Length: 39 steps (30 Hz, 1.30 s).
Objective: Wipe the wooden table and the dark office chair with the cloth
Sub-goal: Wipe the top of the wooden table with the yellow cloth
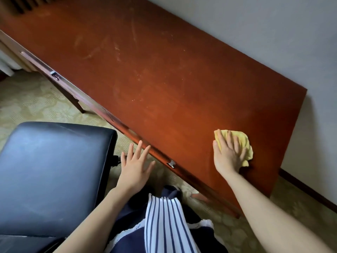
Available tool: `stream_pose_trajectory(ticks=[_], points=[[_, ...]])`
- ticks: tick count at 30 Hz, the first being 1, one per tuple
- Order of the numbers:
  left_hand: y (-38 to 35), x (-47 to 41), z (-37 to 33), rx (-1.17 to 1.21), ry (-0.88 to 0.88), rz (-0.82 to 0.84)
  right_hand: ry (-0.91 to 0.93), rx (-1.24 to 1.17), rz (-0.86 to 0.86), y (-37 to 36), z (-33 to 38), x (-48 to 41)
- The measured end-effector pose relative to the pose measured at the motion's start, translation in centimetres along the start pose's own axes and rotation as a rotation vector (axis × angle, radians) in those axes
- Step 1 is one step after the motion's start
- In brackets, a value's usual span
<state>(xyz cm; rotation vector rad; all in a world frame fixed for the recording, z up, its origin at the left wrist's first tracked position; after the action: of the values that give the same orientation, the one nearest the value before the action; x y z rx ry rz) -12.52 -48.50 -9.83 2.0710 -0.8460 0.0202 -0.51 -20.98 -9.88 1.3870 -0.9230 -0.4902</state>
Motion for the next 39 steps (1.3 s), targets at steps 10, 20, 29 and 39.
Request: stream_pose_trajectory(ticks=[10,20,29,39], points=[[5.0,-2.3,4.1,0.129,-0.008,-0.025,0.225,0.111,-0.077,-1.7,11.5,8.6],[7.0,-4.8,7.2,0.255,0.121,-0.02,0.01,-0.069,-0.01,0.0,15.2,3.3],[11.4,-10.0,7.6,0.314,0.108,-0.15,0.11,0.086,0.047,3.3,22.5,-7.6],[14.9,-14.3,8.7,-0.077,0.196,-0.059,0.752,0.2,-0.077,2.7,29.3,-0.9]])
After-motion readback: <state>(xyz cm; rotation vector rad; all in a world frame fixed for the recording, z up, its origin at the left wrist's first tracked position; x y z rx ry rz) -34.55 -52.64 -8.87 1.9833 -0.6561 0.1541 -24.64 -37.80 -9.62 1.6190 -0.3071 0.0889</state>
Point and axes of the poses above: each hand's wrist, its own x-axis away from the middle knuckle, its own y-axis out of the back of the hand, z = x × y, the point moved 5 cm from there along -x, towards the middle knuckle, and after that the axes turned 11 degrees about x, right-handed, at the moved point
